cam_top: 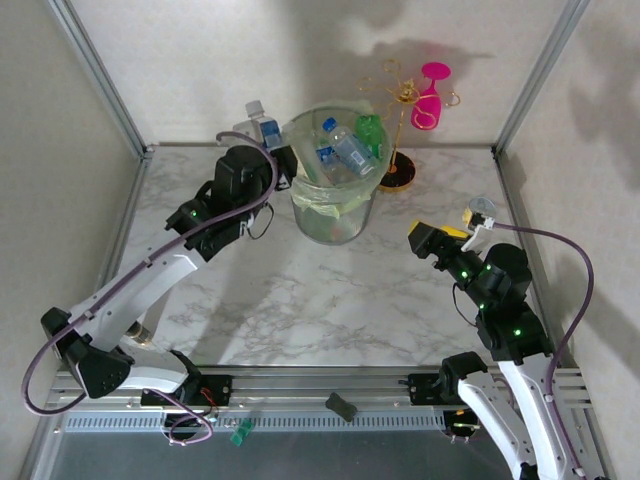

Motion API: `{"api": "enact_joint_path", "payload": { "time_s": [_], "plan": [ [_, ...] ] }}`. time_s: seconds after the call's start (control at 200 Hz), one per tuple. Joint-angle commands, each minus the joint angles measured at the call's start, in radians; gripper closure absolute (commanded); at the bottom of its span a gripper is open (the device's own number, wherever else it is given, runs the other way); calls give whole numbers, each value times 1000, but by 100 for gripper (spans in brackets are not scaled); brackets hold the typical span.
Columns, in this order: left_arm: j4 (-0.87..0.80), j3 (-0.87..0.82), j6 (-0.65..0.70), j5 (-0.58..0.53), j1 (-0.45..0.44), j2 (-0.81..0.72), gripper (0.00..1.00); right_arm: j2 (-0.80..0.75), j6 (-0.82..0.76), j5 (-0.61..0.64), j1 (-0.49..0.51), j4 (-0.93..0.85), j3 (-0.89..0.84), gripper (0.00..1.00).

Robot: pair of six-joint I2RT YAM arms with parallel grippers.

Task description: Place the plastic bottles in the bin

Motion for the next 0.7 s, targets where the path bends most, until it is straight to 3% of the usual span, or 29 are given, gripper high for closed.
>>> {"api": "enact_joint_path", "payload": {
  "time_s": [0.0,0.265,0.696],
  "plan": [
    [3,79,70,6,-10,66,70,-4,5,14,-1,17,-4,7],
    [-20,232,76,99,-9,245,70,-6,1,19,-1,7,-4,7],
    [-24,212,67,137,-7,380,68,-13,-6,34,-1,-2,-9,6]
  ]
}}
